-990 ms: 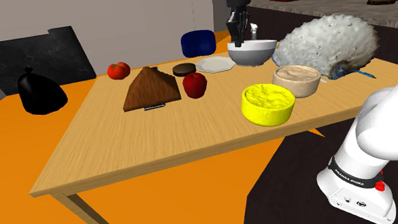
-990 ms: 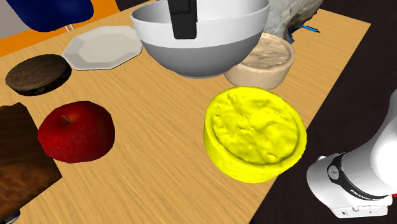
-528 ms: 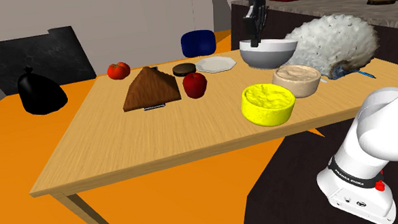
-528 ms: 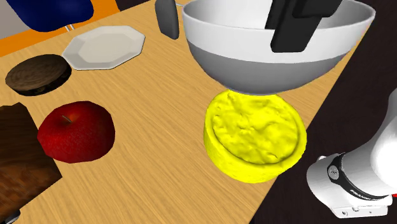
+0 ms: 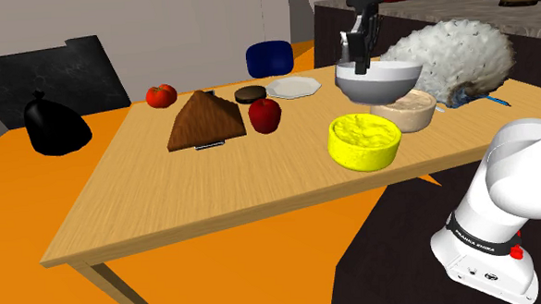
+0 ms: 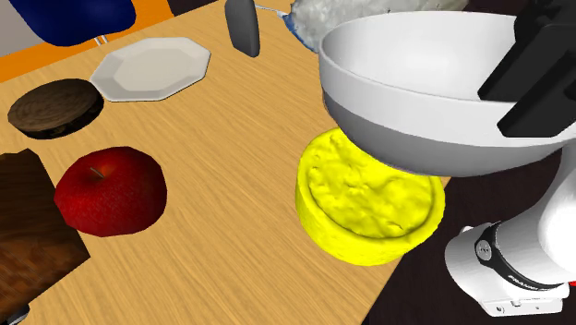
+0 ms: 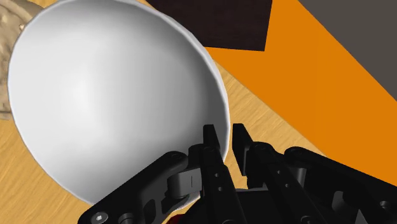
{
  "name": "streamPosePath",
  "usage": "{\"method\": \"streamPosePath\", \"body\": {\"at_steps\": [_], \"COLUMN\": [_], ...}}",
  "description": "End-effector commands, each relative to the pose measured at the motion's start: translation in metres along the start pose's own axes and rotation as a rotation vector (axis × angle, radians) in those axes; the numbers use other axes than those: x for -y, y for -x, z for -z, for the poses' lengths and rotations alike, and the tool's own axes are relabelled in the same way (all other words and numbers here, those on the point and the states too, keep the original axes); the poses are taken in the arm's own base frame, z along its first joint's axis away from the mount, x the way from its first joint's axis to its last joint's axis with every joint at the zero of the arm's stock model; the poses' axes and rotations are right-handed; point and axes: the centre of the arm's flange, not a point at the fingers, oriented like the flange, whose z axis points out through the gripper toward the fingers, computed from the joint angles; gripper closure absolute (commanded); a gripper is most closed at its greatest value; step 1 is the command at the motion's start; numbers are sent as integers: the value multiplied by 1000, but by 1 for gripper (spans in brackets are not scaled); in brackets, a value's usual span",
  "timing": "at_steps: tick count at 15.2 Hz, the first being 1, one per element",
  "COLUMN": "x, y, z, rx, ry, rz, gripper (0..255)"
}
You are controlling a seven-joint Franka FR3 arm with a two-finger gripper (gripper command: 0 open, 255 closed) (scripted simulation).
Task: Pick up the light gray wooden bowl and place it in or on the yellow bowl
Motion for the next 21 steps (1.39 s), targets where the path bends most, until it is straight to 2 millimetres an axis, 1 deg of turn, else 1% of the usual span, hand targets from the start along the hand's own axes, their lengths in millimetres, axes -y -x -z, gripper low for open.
{"method": "streamPosePath", "body": {"at_steps": [1, 18, 21], "x": [1, 3, 3], "y": [-1, -6, -6], "z": [-11, -101, -101], "rx": [-1, -1, -1], "ry": [0, 0, 0], "rz": [0, 0, 0], "gripper": [255, 255, 255]}}
